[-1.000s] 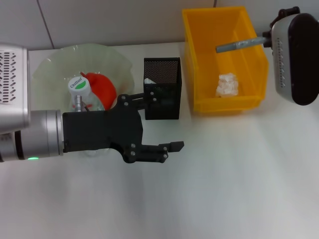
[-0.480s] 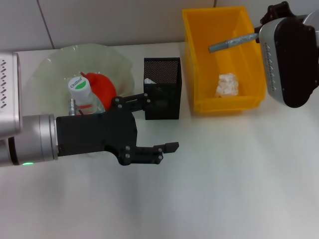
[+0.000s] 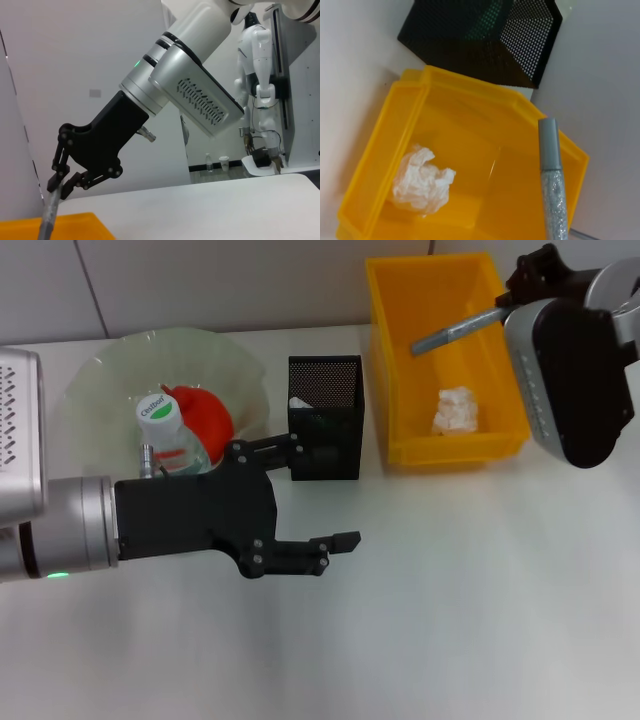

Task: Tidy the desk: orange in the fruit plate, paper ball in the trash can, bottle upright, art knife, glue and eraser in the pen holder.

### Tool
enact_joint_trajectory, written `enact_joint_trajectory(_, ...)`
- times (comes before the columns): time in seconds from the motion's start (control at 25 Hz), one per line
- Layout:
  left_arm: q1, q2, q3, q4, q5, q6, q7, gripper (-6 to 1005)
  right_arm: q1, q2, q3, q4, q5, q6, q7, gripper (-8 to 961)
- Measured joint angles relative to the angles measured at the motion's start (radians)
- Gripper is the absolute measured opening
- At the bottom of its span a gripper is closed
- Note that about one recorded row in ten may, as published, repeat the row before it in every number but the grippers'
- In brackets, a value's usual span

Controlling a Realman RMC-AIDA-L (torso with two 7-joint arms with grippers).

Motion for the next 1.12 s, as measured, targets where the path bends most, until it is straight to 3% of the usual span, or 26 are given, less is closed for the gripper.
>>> enact_joint_trajectory(0.48, 0.035, -0.002, 0.010, -0.022, -0.050, 0.004, 0.064, 812, 0.019, -0.014, -0.033, 0.009, 0.000, 0.004, -0.079, 129)
enact_joint_trajectory(0.72, 0.054, -0.002, 0.036, -0.063, -0.102, 0.007, 0.114, 812, 0.005, 0.010, -0.011, 0.005, 0.000, 0.004, -0.211, 130)
enact_joint_trajectory(1.12, 0.042, -0.003, 0.042, -0.115, -0.135, 0.006, 0.181, 812, 0.013, 0.012, 0.008, -0.003, 0.000, 0.005, -0.296, 129)
